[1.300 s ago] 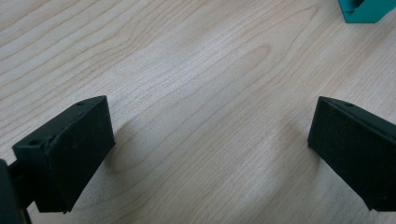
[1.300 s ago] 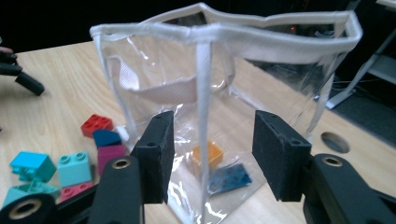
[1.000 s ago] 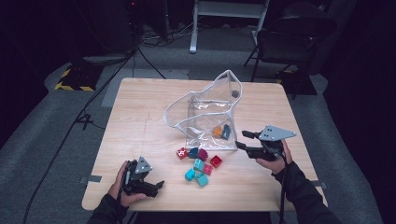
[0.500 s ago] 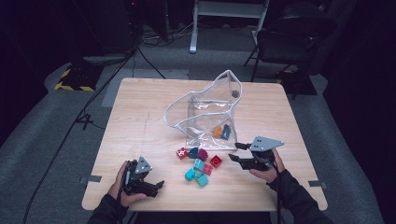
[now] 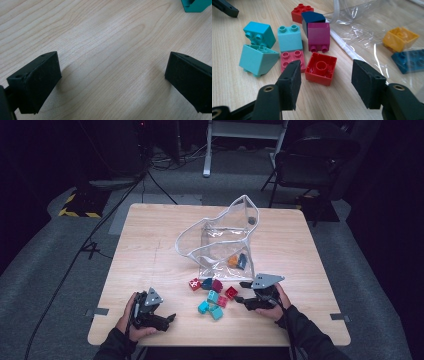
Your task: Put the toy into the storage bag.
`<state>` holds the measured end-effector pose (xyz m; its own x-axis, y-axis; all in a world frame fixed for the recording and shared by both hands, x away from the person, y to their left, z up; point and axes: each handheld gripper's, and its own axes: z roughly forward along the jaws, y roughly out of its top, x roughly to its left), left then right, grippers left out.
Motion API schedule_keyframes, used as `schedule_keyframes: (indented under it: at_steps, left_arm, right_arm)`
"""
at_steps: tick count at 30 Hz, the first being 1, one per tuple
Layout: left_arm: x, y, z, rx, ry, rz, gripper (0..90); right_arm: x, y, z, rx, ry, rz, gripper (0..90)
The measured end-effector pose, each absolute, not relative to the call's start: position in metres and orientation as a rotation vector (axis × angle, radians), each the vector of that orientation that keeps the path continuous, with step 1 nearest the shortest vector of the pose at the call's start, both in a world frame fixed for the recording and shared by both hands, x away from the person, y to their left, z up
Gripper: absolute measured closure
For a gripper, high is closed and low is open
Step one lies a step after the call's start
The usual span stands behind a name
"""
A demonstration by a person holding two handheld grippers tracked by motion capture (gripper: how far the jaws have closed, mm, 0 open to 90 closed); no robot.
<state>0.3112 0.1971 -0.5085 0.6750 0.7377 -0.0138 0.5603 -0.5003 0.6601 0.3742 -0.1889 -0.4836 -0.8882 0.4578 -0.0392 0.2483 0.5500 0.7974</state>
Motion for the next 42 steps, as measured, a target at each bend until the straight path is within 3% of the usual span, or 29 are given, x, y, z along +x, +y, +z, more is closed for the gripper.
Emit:
schedule_keyframes:
  at_steps: [17,25,30,31,42]
  left_arm:
    - [0.311,0.197,-0.508,2.242,0.995,0.358,0.6]
    - [0.311,0.197,-0.508,2.243,0.994,0.358,0.6]
    - [0.311,0.197,-0.508,2.242,0.995,0.358,0.6]
    - [0.311,0.197,-0.508,2.242,0.995,0.357,0.6]
    - [0.311,0.197,-0.508,2.242,0.995,0.357,0.6]
  right_arm:
    - [0.379,-0.174,-0.502,0.607,2.566,1.182,35.0]
    - [0.380,-0.169,-0.504,0.604,2.555,1.153,44.4]
    - [0.381,-0.168,-0.505,0.609,2.555,1.153,52.9]
    - [0.381,-0.169,-0.505,0.613,2.556,1.155,58.4]
    - [0.380,-0.178,-0.501,0.637,2.548,1.162,59.5]
